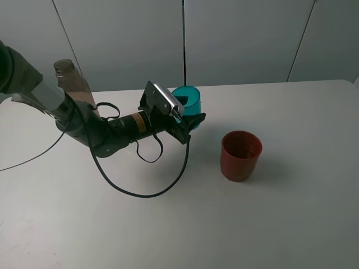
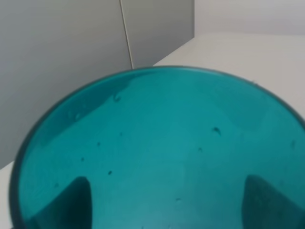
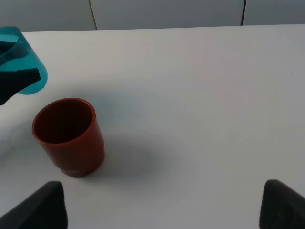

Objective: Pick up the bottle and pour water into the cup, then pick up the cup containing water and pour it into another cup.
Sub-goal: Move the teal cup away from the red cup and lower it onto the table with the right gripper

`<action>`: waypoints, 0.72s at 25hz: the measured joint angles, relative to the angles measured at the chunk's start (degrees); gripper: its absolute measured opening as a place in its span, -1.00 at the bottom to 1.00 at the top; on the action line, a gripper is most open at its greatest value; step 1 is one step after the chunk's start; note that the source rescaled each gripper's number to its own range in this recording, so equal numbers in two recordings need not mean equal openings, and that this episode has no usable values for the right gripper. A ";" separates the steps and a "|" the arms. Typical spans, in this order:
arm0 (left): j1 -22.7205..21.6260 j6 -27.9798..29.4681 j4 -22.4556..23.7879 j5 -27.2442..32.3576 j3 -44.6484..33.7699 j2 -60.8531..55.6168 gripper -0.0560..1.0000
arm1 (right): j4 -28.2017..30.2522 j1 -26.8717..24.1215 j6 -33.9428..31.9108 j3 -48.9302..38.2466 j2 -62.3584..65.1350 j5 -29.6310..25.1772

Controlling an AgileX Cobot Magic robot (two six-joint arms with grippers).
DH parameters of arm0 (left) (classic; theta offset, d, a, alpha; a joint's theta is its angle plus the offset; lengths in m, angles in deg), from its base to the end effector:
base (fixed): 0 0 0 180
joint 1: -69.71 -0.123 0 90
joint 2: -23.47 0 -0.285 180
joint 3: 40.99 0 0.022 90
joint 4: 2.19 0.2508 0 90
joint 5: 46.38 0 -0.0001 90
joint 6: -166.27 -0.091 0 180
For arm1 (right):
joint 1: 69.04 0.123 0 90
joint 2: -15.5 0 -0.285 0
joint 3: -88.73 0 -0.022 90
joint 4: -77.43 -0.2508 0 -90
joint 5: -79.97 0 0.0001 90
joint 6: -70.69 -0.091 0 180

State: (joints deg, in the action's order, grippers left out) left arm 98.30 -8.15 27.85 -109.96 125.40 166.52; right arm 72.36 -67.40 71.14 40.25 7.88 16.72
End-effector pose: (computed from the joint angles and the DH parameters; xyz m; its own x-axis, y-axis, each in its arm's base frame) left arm 0.3564 -0.2407 0.0634 0.0276 0.1416 -0.9895 0.8244 0.5566 0.1026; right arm -0.0077 0.0070 0.2745 -0.4914 0.0179 -0.8707 -0.0816 0.9944 0.0665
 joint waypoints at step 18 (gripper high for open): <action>-5.77 -1.05 9.08 6.86 0.00 0.62 -0.58 | 0.00 0.00 0.00 0.00 0.00 0.00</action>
State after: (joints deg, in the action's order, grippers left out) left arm 92.53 -9.21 36.93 -103.09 125.40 167.13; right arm 72.36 -67.40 71.14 40.25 7.88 16.72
